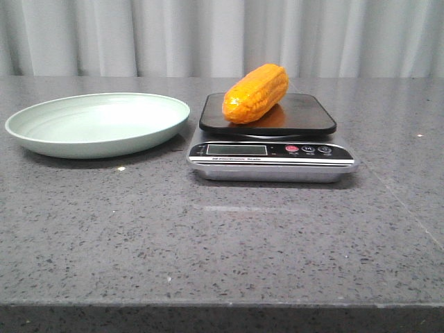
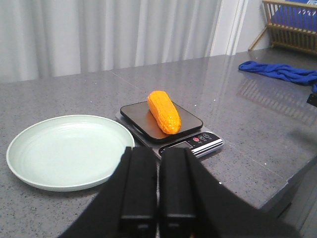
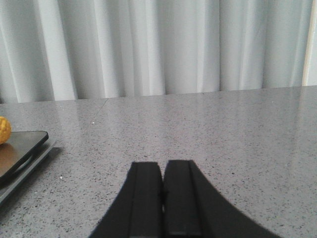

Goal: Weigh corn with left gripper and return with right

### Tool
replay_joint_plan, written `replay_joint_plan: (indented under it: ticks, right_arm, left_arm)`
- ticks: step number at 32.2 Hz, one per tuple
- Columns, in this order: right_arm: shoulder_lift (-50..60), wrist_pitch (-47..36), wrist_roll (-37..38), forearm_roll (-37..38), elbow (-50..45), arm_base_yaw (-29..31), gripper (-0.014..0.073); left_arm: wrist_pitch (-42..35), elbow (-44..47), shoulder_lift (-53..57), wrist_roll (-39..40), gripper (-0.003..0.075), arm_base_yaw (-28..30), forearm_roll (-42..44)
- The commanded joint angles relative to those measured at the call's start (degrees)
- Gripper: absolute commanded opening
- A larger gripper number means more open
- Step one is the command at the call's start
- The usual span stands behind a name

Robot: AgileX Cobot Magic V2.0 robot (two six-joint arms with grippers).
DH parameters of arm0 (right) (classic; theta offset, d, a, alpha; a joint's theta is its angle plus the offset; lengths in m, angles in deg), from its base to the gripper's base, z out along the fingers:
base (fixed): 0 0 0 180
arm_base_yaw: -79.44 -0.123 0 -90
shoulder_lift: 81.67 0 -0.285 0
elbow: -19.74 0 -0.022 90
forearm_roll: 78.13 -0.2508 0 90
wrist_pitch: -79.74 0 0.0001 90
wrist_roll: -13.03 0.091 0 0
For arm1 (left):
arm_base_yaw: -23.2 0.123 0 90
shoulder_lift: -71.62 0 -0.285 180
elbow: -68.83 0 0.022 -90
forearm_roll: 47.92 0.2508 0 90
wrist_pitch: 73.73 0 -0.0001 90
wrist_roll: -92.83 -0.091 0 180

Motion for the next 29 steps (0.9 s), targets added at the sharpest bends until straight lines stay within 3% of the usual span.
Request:
replay_joint_plan:
  ticks: [1, 17, 23, 29]
  right_arm:
    - [0.89, -4.51, -0.28, -0.09, 0.41, 0.03, 0.0142]
    - [0.89, -7.57, -0.2, -0.35, 2.03, 0.12, 0.0142]
    - [-1.17, 2.36, 0.61, -0.39, 12.08, 0.02, 0.0142]
    - [-12.05, 11.54, 0.61, -2.0, 22.02, 0.02, 0.0142]
  left_arm:
    - [-4.89, 1.52, 4.8, 0.1, 0.0132, -0.13, 0.49]
    - [-5.74, 2.09, 4.06, 0.1, 0.0132, -0.13, 0.11]
    - [-5.74, 2.09, 4.06, 0.1, 0.0132, -0.13, 0.11]
    - [-5.74, 2.09, 4.06, 0.1, 0.0132, -0.13, 0.11]
